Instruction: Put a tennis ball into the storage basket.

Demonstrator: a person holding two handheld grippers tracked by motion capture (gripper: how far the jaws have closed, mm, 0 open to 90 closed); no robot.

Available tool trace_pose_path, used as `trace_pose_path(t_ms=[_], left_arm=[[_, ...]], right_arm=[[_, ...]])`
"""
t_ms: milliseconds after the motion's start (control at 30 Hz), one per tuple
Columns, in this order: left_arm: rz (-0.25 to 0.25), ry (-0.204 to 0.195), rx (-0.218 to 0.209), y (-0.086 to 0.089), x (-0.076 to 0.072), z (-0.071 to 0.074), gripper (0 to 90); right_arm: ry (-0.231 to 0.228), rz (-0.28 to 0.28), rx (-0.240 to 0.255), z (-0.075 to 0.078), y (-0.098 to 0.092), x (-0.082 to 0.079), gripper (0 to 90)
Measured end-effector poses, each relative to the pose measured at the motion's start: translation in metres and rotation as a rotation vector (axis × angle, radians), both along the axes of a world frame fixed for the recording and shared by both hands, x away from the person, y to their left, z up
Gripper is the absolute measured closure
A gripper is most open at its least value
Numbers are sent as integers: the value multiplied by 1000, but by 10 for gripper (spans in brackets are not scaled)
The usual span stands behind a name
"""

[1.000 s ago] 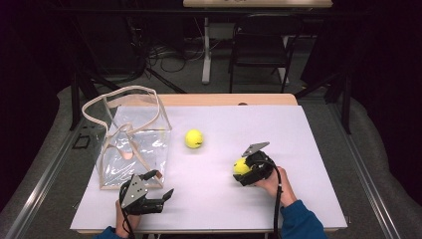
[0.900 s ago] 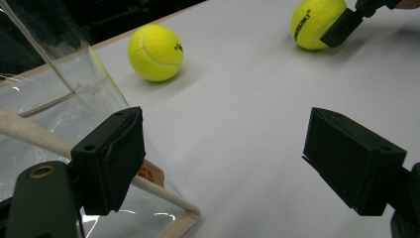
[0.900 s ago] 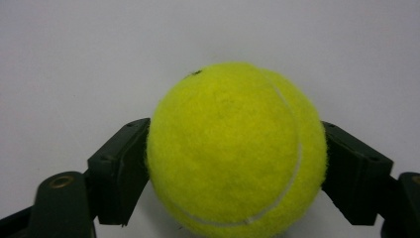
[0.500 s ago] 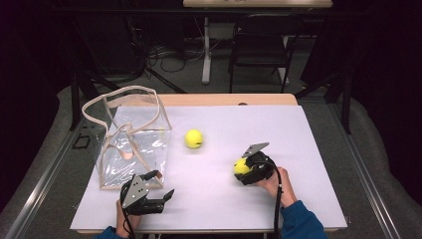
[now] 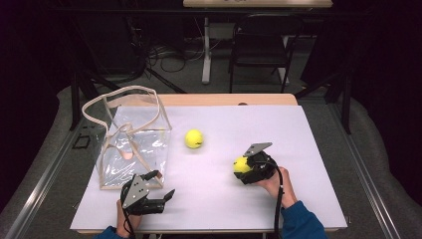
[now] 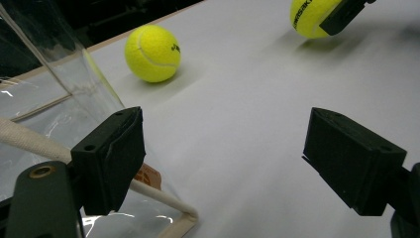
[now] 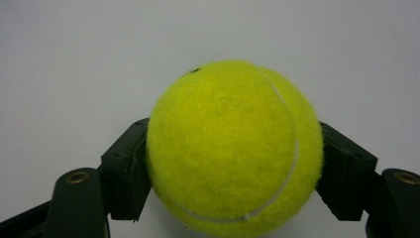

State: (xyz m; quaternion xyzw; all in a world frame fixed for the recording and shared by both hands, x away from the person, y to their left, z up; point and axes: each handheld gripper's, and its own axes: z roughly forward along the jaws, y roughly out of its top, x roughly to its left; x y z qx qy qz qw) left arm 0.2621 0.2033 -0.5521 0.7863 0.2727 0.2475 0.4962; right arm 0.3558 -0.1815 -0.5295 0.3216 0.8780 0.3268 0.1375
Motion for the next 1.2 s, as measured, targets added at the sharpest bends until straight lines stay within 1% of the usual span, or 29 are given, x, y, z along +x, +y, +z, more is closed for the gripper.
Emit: trace_pose_path(t_ms=[167, 600, 733, 967, 1200], left_arm=[[0, -2, 1, -1, 0, 0, 159], [-1, -2, -1, 0, -1, 0, 158], [0, 1, -1, 0, 0, 0, 158], [0, 0, 0, 0, 0, 0, 158], [3, 0, -4, 0, 0, 0, 159]], right_arm=[[-13, -1, 14, 3, 1, -3, 261], [-49, 20, 53, 11, 4, -7, 263], [-61, 24, 71, 13, 5, -8, 263], [-71, 22, 72, 16, 7, -9, 263], [-92, 29, 84, 22, 10, -9, 264]])
